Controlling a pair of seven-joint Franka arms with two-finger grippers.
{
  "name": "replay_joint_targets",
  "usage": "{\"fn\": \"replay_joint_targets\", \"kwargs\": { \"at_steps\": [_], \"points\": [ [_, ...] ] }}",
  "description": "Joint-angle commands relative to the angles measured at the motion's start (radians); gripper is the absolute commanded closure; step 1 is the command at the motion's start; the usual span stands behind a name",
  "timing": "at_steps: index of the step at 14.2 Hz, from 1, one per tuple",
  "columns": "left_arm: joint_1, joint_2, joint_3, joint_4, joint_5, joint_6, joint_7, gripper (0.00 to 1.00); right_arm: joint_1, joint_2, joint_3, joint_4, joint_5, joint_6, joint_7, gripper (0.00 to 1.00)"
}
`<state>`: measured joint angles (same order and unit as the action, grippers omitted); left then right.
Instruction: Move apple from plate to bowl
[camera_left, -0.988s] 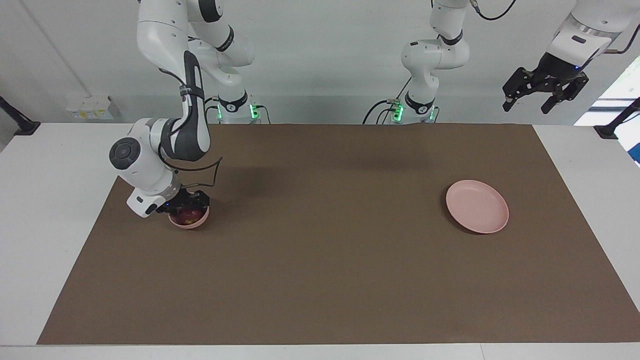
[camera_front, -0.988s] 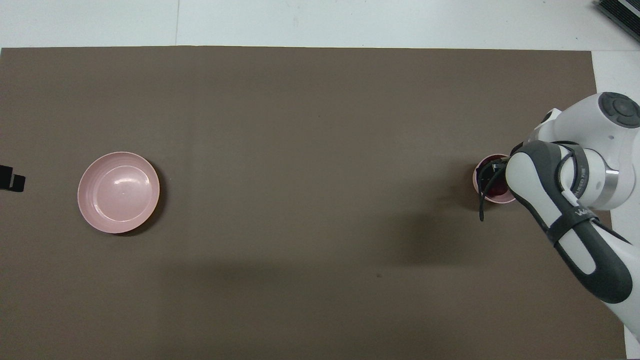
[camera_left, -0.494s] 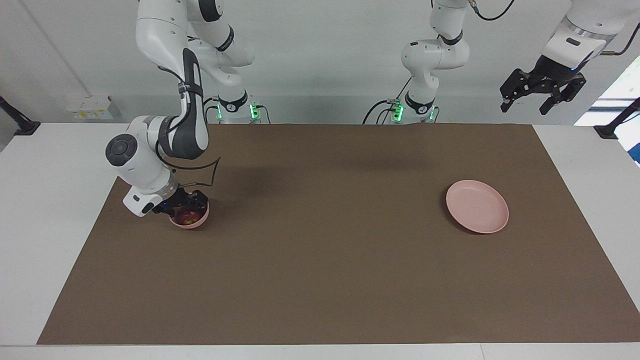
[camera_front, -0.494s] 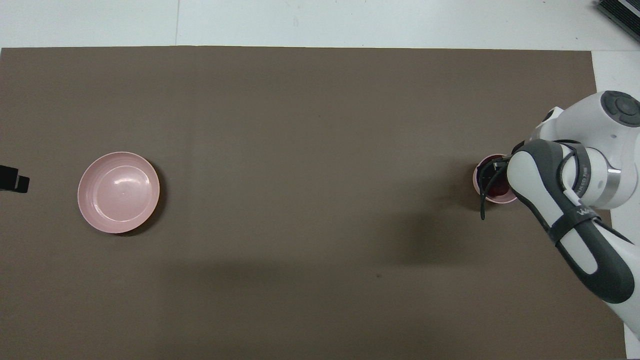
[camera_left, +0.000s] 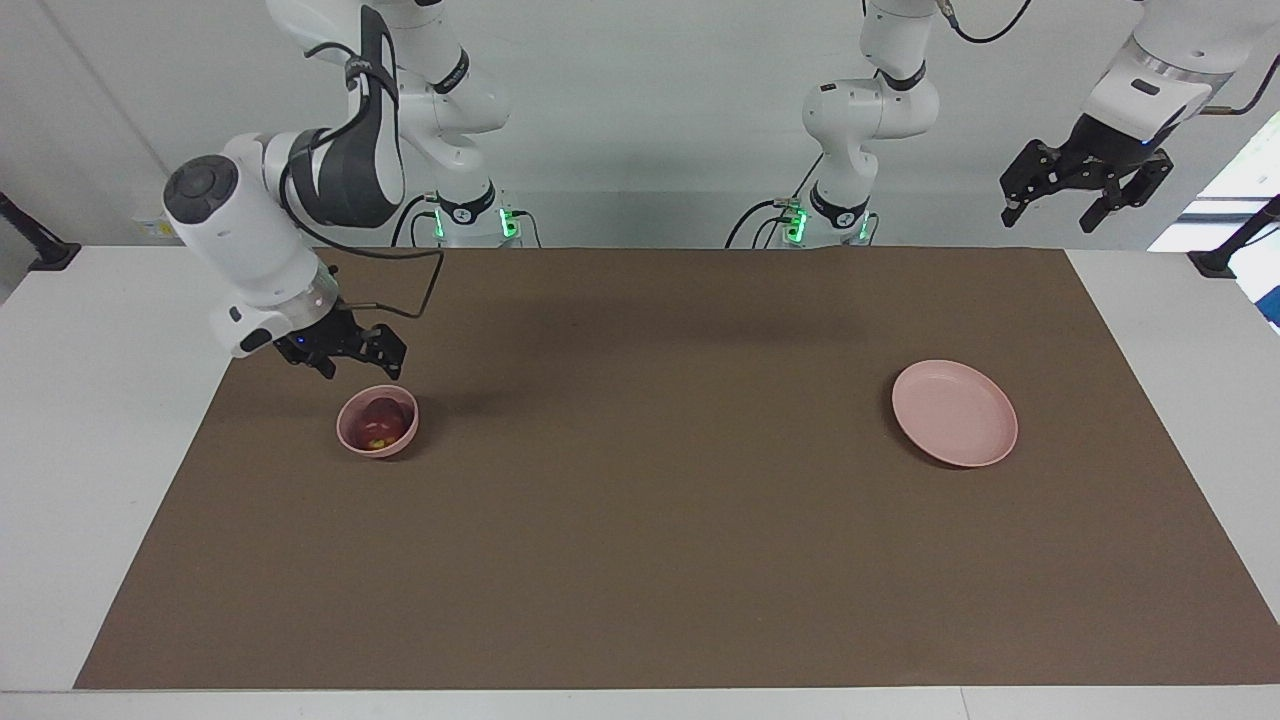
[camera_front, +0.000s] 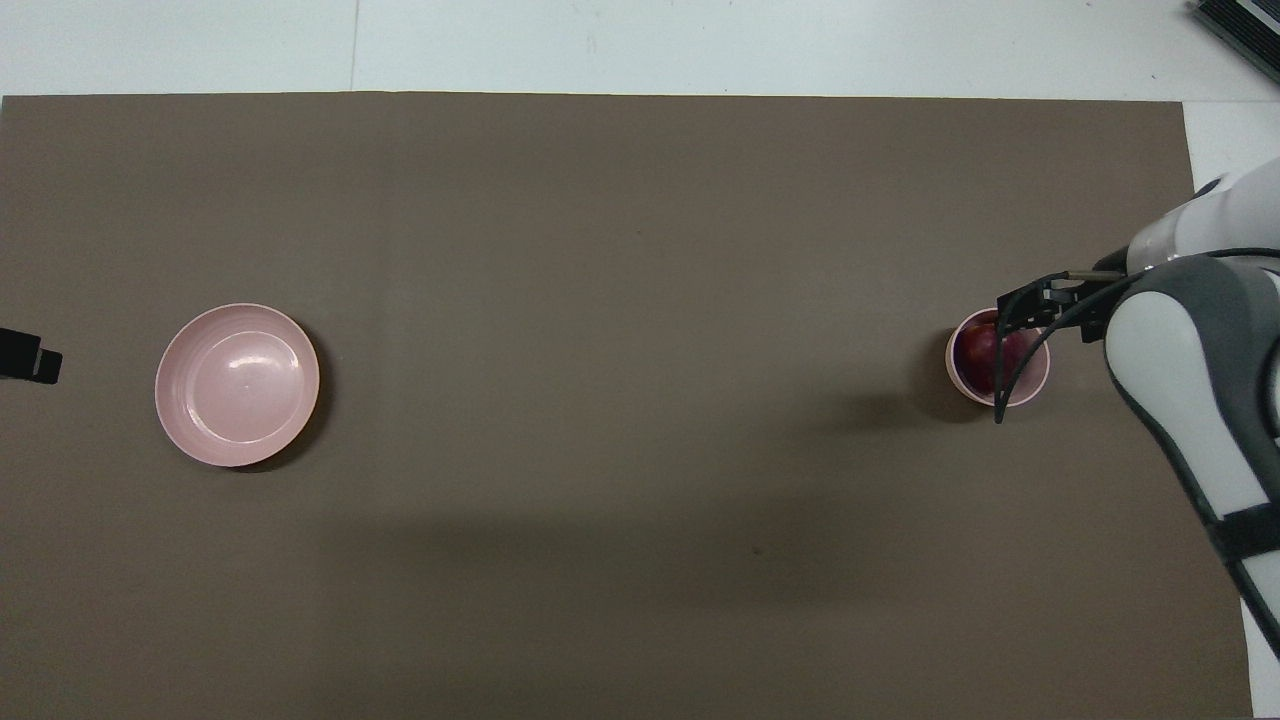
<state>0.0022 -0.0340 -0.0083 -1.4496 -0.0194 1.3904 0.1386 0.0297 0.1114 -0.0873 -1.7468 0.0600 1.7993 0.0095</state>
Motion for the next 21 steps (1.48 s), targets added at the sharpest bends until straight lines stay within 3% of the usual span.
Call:
{"fn": "replay_joint_targets", "kwargs": {
  "at_steps": [1,6,11,21],
  "points": [
    [-0.001,0.028,-0.033,0.055,0.044,-0.047,0.018,0.00,-0.005,-0.096,0.003,0.015,-0.049,-0.069,0.027,0.00],
    [-0.011,0.013,-0.032,0.043,0.033,-0.028,0.004,0.00,-0.005,-0.144,0.003,0.128,-0.058,-0.234,0.036,0.00],
    [-0.068,0.009,0.017,0.040,0.030,-0.028,-0.016,0.00,0.021,-0.235,0.018,0.130,-0.083,-0.284,0.104,0.00],
    [-0.068,0.006,0.039,0.025,0.018,-0.028,-0.030,0.00,0.007,-0.245,0.009,0.184,-0.083,-0.382,0.031,0.00]
  ]
}}
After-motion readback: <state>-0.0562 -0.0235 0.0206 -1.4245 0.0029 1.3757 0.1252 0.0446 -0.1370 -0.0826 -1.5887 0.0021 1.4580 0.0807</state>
